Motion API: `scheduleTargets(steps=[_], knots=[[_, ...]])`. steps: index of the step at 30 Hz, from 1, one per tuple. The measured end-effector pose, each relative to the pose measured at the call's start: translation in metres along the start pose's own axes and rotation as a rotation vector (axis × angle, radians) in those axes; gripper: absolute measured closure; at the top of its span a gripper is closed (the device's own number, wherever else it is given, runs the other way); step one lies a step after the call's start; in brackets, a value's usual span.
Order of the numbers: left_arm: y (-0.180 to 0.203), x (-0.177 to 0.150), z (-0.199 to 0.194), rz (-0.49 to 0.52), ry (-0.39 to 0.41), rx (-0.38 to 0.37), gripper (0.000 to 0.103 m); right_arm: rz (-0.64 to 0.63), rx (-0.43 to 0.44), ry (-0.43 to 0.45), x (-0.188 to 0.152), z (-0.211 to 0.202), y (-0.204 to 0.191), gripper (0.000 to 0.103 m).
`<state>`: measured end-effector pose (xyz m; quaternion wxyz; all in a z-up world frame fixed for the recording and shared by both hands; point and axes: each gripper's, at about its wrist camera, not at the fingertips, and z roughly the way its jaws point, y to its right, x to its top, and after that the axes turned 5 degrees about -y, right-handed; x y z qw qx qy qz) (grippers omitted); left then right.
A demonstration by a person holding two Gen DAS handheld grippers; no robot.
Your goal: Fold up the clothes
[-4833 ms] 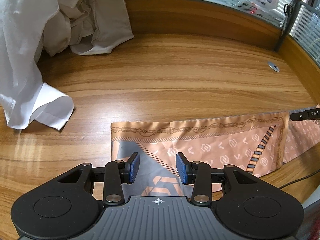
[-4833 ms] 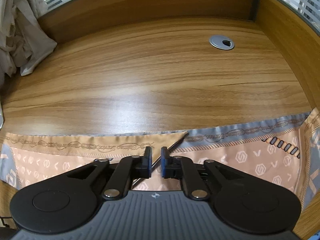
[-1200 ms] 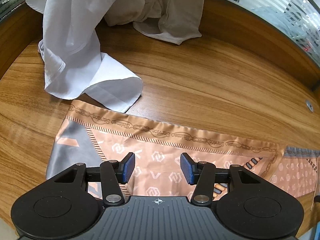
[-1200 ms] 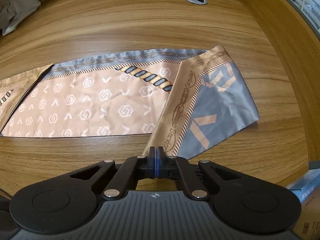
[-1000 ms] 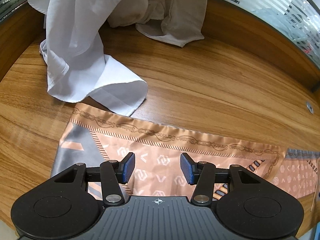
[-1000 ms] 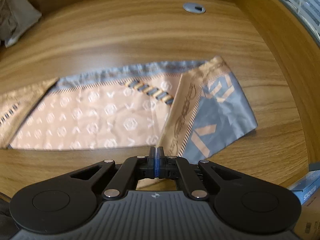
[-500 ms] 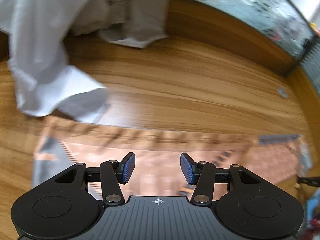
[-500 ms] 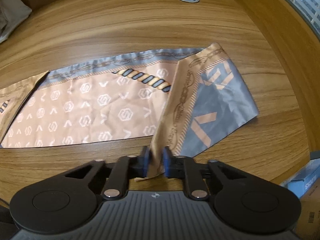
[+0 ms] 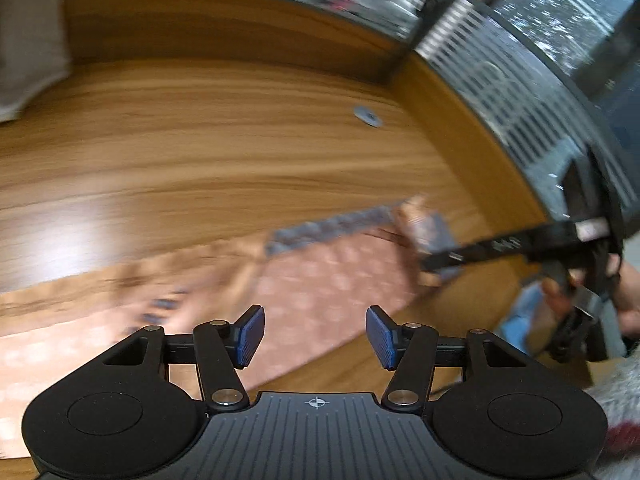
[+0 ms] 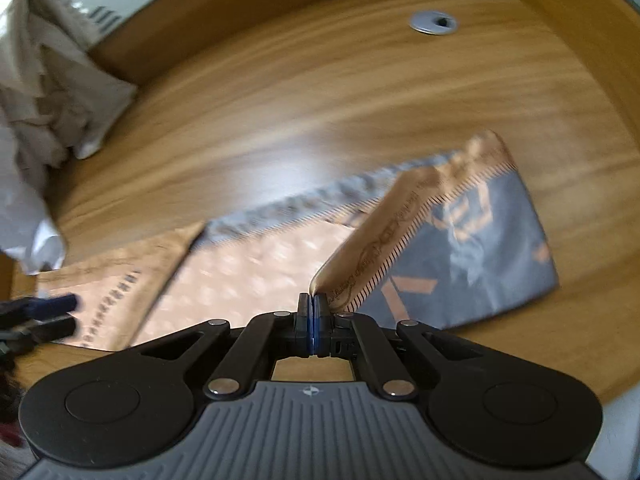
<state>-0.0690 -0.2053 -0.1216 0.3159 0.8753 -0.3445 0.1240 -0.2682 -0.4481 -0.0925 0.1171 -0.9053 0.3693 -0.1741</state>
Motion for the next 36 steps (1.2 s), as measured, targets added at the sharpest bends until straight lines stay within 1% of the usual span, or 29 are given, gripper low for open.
scheduleTargets(steps=[3, 4, 5, 6, 9, 16, 20, 21, 22, 23, 24, 27, 28, 30, 32, 33, 36], knots=[[0.014, 0.002, 0.021, 0.002, -0.021, -0.047, 0.045, -0.043, 0.042, -0.024, 0.008, 0.004, -0.012, 0.102], [0.016, 0.003, 0.029, -0.007, -0.026, -0.048, 0.045, -0.057, 0.056, -0.032, 0.011, 0.006, -0.016, 0.102], [0.018, 0.003, 0.036, -0.016, -0.031, -0.049, 0.049, -0.071, 0.071, -0.039, 0.013, 0.007, -0.020, 0.102], [0.019, 0.004, 0.042, -0.029, -0.032, -0.053, 0.059, -0.085, 0.085, -0.047, 0.016, 0.009, -0.024, 0.102], [0.025, 0.006, 0.053, -0.060, -0.020, -0.059, 0.068, -0.128, 0.127, -0.071, 0.024, 0.013, -0.036, 0.102], [0.029, 0.006, 0.062, -0.121, -0.024, -0.124, 0.068, -0.181, 0.179, -0.092, 0.022, 0.018, -0.055, 0.102], [0.023, 0.002, 0.058, -0.144, -0.019, -0.109, 0.068, -0.192, 0.194, -0.098, 0.020, 0.019, -0.061, 0.102], [0.021, 0.002, 0.058, -0.152, -0.014, -0.103, 0.070, -0.193, 0.197, -0.097, 0.020, 0.019, -0.063, 0.102], [0.018, 0.002, 0.058, -0.160, -0.010, -0.099, 0.073, -0.193, 0.200, -0.096, 0.019, 0.019, -0.064, 0.102], [0.016, 0.002, 0.055, -0.166, -0.004, -0.102, 0.091, -0.194, 0.203, -0.096, 0.018, 0.019, -0.067, 0.102], [0.013, 0.002, 0.052, -0.170, 0.001, -0.104, 0.099, -0.196, 0.206, -0.094, 0.018, 0.020, -0.069, 0.102], [0.011, -0.002, 0.042, -0.144, 0.028, -0.077, 0.100, -0.199, 0.215, -0.088, 0.017, 0.020, -0.076, 0.101], [0.009, -0.003, 0.038, -0.137, 0.032, -0.055, 0.100, -0.198, 0.220, -0.087, 0.018, 0.020, -0.078, 0.098], [0.005, -0.007, 0.030, -0.124, 0.040, -0.010, 0.100, -0.200, 0.223, -0.088, 0.018, 0.020, -0.082, 0.095], [-0.004, -0.012, 0.020, -0.125, 0.038, 0.033, 0.100, -0.205, 0.207, -0.078, 0.017, 0.019, -0.084, 0.080], [-0.008, -0.014, 0.014, -0.127, 0.039, 0.047, 0.100, -0.207, 0.192, -0.071, 0.016, 0.018, -0.084, 0.077], [-0.018, -0.021, -0.005, -0.114, 0.054, 0.115, 0.100, -0.207, 0.133, -0.058, 0.011, 0.017, -0.076, 0.076]])
